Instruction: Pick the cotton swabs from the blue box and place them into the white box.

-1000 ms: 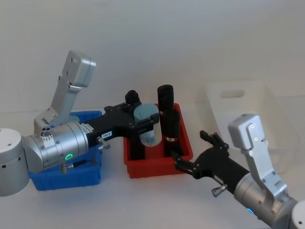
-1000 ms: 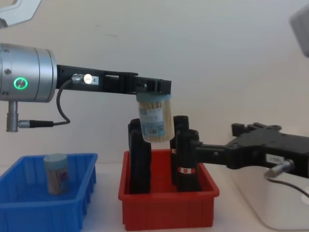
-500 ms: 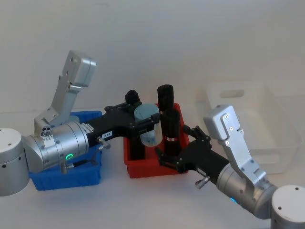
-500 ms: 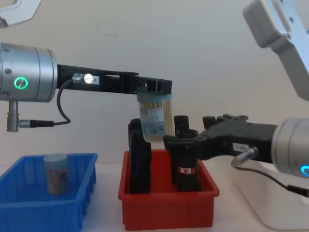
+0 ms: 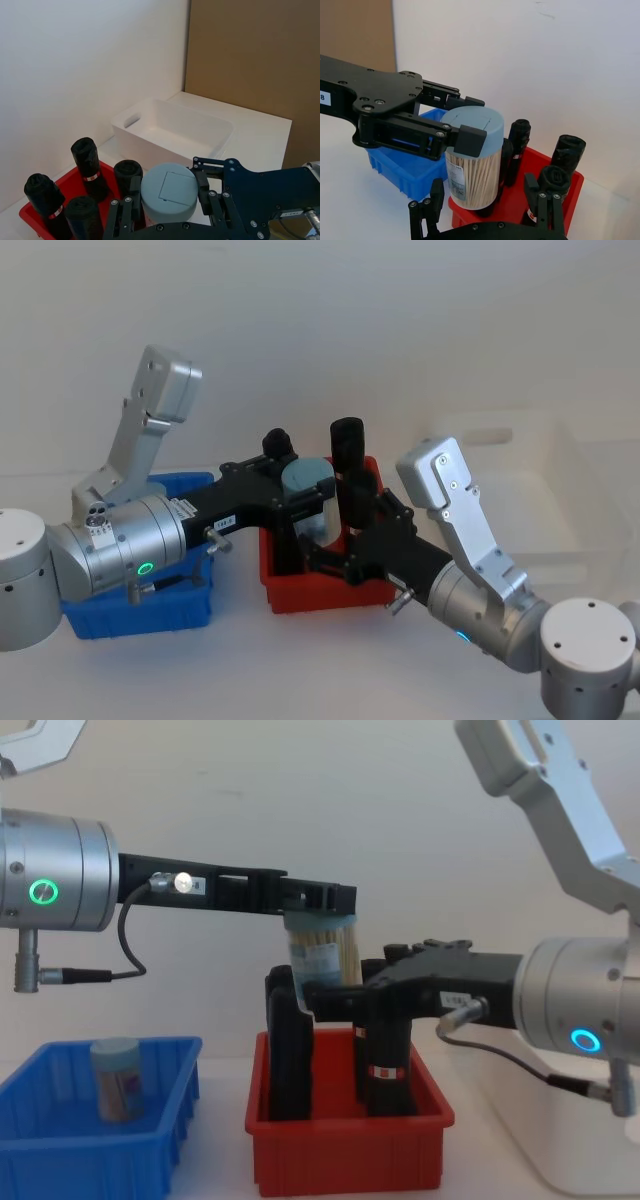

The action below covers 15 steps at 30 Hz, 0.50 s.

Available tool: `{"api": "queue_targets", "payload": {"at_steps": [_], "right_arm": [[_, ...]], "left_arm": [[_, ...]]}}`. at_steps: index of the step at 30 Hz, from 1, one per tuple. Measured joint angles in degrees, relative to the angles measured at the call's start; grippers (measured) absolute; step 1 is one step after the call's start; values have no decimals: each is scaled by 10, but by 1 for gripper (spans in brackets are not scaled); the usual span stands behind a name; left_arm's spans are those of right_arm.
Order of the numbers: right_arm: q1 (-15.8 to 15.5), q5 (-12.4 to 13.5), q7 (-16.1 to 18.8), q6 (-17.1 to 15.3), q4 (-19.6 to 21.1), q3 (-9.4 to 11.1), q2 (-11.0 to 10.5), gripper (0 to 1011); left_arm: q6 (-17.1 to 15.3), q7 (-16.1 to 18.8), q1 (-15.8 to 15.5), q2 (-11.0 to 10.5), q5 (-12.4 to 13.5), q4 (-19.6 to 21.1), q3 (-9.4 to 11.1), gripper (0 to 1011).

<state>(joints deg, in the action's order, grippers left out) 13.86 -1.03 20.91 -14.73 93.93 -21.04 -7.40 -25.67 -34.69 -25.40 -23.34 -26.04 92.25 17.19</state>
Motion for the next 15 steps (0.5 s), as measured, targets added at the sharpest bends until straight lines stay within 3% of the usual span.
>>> {"api": "queue_targets", "payload": {"at_steps": [9, 15], "right_arm": [[19, 0, 11, -3, -23, -4, 13, 991], [30, 2, 19, -4, -39, -6, 21, 850]], "left_arm": [[0, 0, 0, 0, 0, 0, 0, 661], [0, 0, 0, 0, 0, 0, 0, 661]]}}
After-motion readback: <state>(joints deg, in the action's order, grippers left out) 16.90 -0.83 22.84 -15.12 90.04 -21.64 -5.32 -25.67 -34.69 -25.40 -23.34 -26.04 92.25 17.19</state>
